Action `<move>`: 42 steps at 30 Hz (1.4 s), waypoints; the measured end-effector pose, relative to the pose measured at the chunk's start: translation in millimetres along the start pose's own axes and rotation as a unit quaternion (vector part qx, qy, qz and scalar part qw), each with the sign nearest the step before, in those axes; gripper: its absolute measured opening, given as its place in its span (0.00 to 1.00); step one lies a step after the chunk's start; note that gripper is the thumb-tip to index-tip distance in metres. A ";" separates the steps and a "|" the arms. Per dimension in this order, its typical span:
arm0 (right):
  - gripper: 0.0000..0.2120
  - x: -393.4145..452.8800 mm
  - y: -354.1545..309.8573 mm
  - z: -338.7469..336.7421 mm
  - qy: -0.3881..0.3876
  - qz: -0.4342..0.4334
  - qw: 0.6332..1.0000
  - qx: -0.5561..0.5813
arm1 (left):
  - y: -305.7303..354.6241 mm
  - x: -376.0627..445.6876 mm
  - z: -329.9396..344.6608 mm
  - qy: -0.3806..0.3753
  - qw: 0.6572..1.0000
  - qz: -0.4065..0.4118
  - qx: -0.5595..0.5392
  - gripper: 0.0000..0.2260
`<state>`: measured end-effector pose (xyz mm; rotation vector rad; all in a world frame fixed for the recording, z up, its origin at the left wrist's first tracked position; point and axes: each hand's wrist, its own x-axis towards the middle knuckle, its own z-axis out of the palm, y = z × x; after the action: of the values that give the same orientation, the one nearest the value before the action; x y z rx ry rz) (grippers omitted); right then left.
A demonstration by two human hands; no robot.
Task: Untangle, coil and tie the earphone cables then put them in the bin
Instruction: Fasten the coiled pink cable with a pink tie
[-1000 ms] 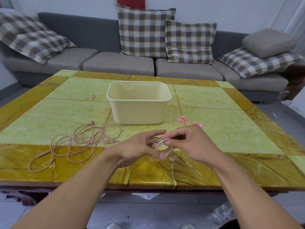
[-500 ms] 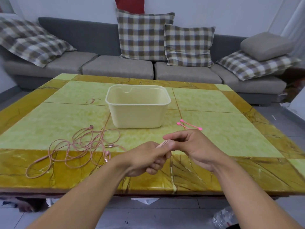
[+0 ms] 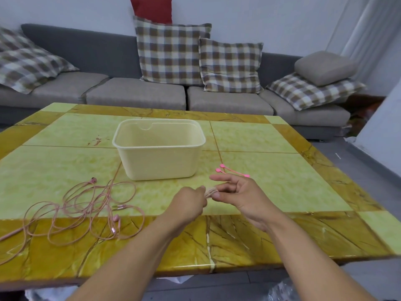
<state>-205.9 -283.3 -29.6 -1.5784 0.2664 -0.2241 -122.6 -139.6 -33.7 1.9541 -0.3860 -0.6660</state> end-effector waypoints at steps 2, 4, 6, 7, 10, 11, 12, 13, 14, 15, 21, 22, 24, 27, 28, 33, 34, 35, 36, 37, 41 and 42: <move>0.21 17.6 10.5 -12.2 0.059 0.000 0.994 -0.093 | -2.1 8.3 2.0 0.034 0.999 -0.010 -0.039 0.21; 0.19 35.3 26.3 -30.3 0.191 0.030 0.939 -0.286 | -7.2 15.0 1.7 0.052 0.996 -0.025 -0.070 0.21; 0.17 48.8 41.8 -46.2 0.260 0.049 0.868 -0.419 | -9.8 19.6 1.1 0.047 0.996 -0.029 -0.067 0.20; 0.16 54.5 48.3 -51.1 0.258 0.051 0.847 -0.461 | -10.4 21.0 0.4 0.041 0.997 -0.027 -0.055 0.20; 0.16 69.0 59.5 -54.7 0.220 0.057 0.799 -0.557 | -12.6 27.1 -0.7 0.035 0.998 -0.033 -0.049 0.21; 0.15 71.4 60.1 -53.1 0.213 0.057 0.780 -0.585 | -13.8 28.0 -0.9 0.035 0.997 -0.039 -0.057 0.21; 0.14 72.8 60.2 -51.0 0.213 0.054 0.765 -0.605 | -15.0 27.6 -1.3 0.034 0.997 -0.042 -0.061 0.22; 0.13 74.1 60.0 -49.1 0.218 0.051 0.755 -0.617 | -16.2 27.4 -0.6 0.033 0.997 -0.046 -0.061 0.22; 0.12 75.3 59.7 -47.8 0.223 0.052 0.749 -0.621 | -17.5 26.9 0.1 0.033 0.996 -0.050 -0.061 0.22; 0.10 75.9 58.1 -47.1 0.228 0.059 0.747 -0.622 | -17.5 26.1 0.3 0.033 0.996 -0.051 -0.062 0.22; 0.10 71.8 49.0 -31.7 0.192 0.066 0.729 -0.654 | -16.6 16.0 -0.9 0.022 0.999 -0.030 -0.040 0.22; 0.09 67.9 42.1 -25.7 0.178 0.048 0.759 -0.624 | -17.7 13.3 -1.4 0.016 0.999 -0.029 -0.032 0.22; 0.07 55.5 22.3 -10.7 0.131 0.029 0.839 -0.527 | -19.4 6.3 -2.7 0.006 0.999 -0.029 -0.016 0.21; 0.06 34.1 -3.6 12.3 0.056 0.027 0.884 -0.464 | -21.6 -2.1 -2.1 0.001 0.999 -0.033 0.014 0.21; 0.06 26.2 -9.0 20.1 0.044 0.024 0.883 -0.467 | -22.3 -5.9 -2.4 0.001 0.999 -0.035 0.021 0.21; 0.06 -5.5 -22.3 52.7 0.048 -0.002 0.864 -0.501 | -25.3 -21.5 -5.7 0.005 0.999 -0.037 0.036 0.20; 0.06 -9.0 -20.8 55.3 0.049 -0.005 0.864 -0.500 | -25.1 -21.4 -5.9 0.014 0.999 -0.039 0.032 0.20; 0.06 -13.7 -20.6 60.2 0.050 -0.010 0.866 -0.498 | -25.2 -23.2 -8.4 0.023 0.998 -0.041 0.034 0.19; 0.06 -17.0 -19.3 62.8 0.054 -0.016 0.869 -0.492 | -25.0 -22.9 -9.8 0.026 0.998 -0.042 0.038 0.18; 0.06 -20.6 -19.2 67.1 0.060 -0.026 0.873 -0.484 | -25.6 -24.1 -12.5 0.031 0.998 -0.042 0.043 0.18; 0.07 -25.1 -15.1 78.7 0.084 -0.055 0.880 -0.465 | -26.7 -27.7 -18.0 0.051 0.998 -0.042 0.013 0.17; 0.07 -24.6 -14.6 80.1 0.092 -0.059 0.884 -0.455 | -26.6 -29.7 -19.0 0.047 0.998 -0.039 -0.004 0.18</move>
<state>-204.4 -199.3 -16.5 -2.5192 0.4663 -0.3764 -135.3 -98.2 -42.2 1.9937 -0.2496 -0.6225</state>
